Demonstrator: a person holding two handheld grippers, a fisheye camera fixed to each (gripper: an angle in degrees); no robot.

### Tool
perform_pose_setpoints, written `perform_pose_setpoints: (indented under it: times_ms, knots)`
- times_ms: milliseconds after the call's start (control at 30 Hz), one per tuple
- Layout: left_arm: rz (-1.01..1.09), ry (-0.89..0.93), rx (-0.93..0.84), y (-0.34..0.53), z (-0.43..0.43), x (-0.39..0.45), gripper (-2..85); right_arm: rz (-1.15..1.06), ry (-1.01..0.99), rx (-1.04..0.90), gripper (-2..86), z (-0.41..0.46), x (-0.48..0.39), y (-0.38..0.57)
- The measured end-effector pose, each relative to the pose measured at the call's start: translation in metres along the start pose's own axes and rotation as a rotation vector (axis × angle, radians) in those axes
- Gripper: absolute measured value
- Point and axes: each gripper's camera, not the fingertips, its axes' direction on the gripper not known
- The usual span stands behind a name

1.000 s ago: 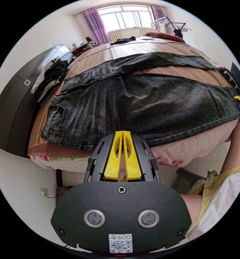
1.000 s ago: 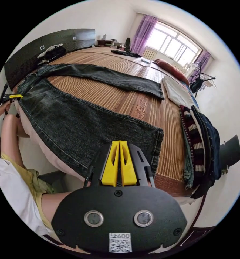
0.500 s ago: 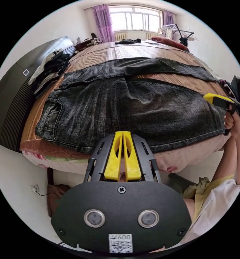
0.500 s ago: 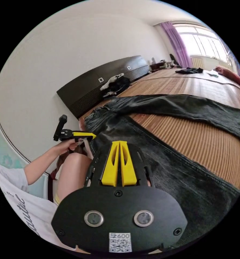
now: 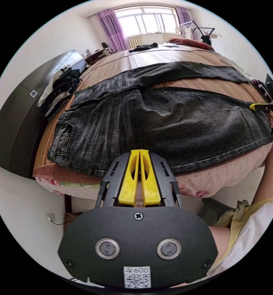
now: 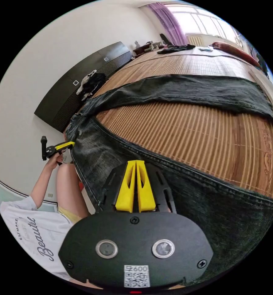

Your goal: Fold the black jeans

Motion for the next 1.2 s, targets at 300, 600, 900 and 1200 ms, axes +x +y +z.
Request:
perform_pose_setpoints:
  times_ms: [300, 600, 900, 1200]
  knots:
    - [-0.026, 0.033, -0.002, 0.023, 0.012, 0.008, 0.8, 0.267, 0.124, 0.285, -0.9, -0.106, 0.109, 0.069]
    - [-0.014, -0.167, 0.1, 0.069, 0.002, 0.047, 0.8, 0.368, 0.147, 0.782, -0.9, -0.104, 0.115, 0.163]
    - [0.098, -0.347, 0.418, 0.13, -0.051, 0.113, 0.8, 0.264, 0.095, 0.952, -0.9, -0.075, 0.112, 0.201]
    - [0.081, -0.431, 0.664, 0.155, -0.101, 0.147, 1.0, 0.312, 0.027, 1.054, -0.9, -0.052, 0.15, 0.235]
